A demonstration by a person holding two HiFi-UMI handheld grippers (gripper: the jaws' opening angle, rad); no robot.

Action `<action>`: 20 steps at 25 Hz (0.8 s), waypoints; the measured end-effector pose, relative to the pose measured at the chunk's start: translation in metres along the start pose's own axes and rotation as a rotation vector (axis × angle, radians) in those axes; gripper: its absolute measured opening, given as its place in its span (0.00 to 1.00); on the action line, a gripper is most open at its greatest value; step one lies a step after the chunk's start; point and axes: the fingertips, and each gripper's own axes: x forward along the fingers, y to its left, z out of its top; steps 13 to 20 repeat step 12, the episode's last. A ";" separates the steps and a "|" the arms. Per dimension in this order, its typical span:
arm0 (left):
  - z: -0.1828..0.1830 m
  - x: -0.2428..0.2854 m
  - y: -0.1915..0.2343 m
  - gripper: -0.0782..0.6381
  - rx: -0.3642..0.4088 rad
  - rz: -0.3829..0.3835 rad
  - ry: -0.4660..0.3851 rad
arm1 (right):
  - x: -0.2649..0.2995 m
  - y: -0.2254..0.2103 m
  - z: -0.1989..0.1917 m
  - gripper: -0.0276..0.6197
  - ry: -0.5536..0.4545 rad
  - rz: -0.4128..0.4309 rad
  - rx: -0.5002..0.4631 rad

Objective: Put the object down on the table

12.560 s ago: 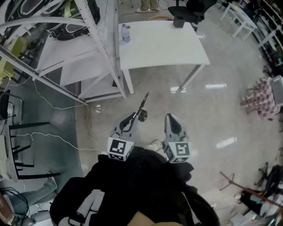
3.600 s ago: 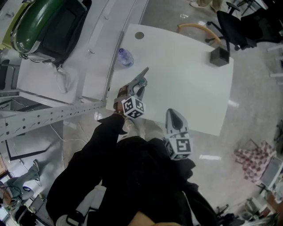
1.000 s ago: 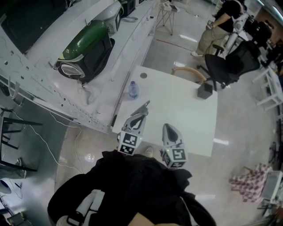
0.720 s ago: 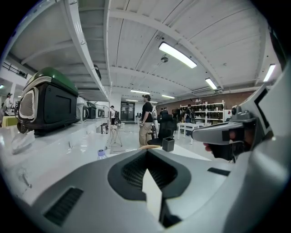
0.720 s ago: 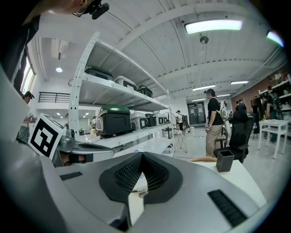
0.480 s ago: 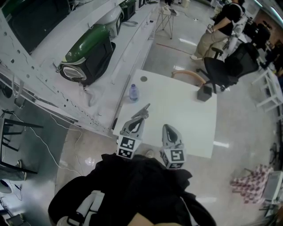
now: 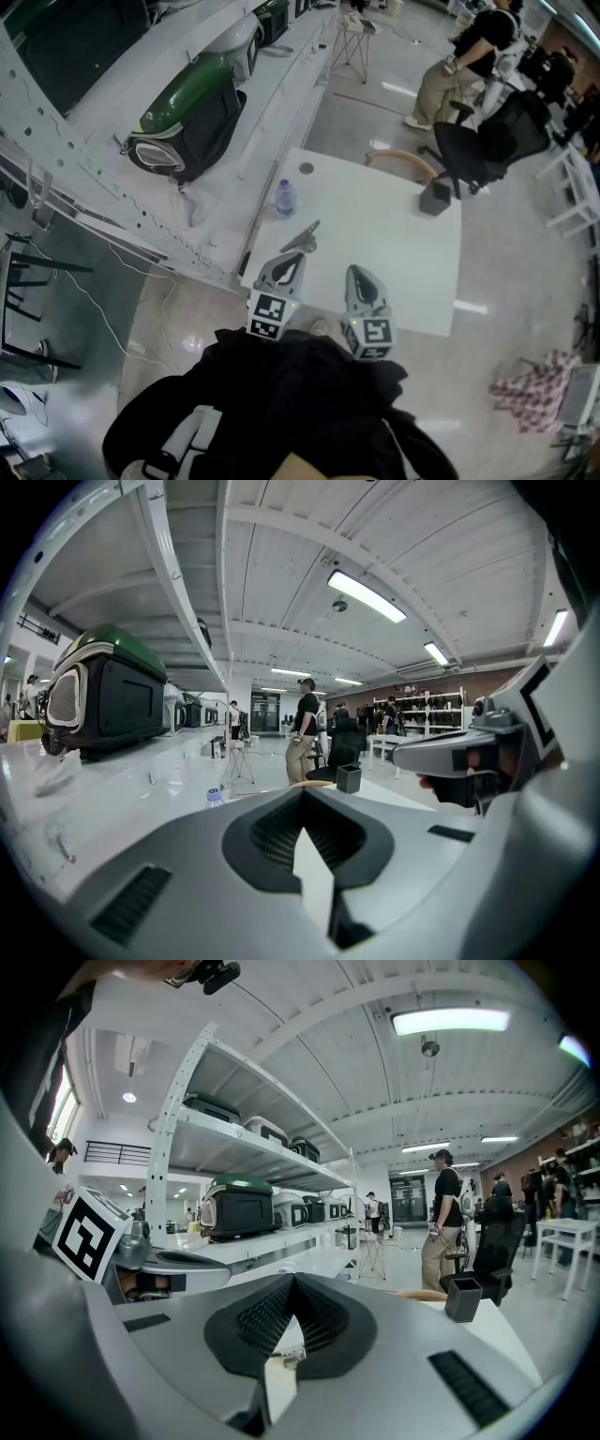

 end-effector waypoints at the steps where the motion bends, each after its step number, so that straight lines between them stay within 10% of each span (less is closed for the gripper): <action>1: 0.000 0.000 0.000 0.11 0.001 -0.001 -0.001 | 0.000 0.002 0.000 0.05 0.005 0.009 0.004; 20: -0.001 0.000 0.003 0.11 -0.004 -0.010 -0.004 | 0.004 0.000 -0.005 0.05 0.034 -0.001 -0.008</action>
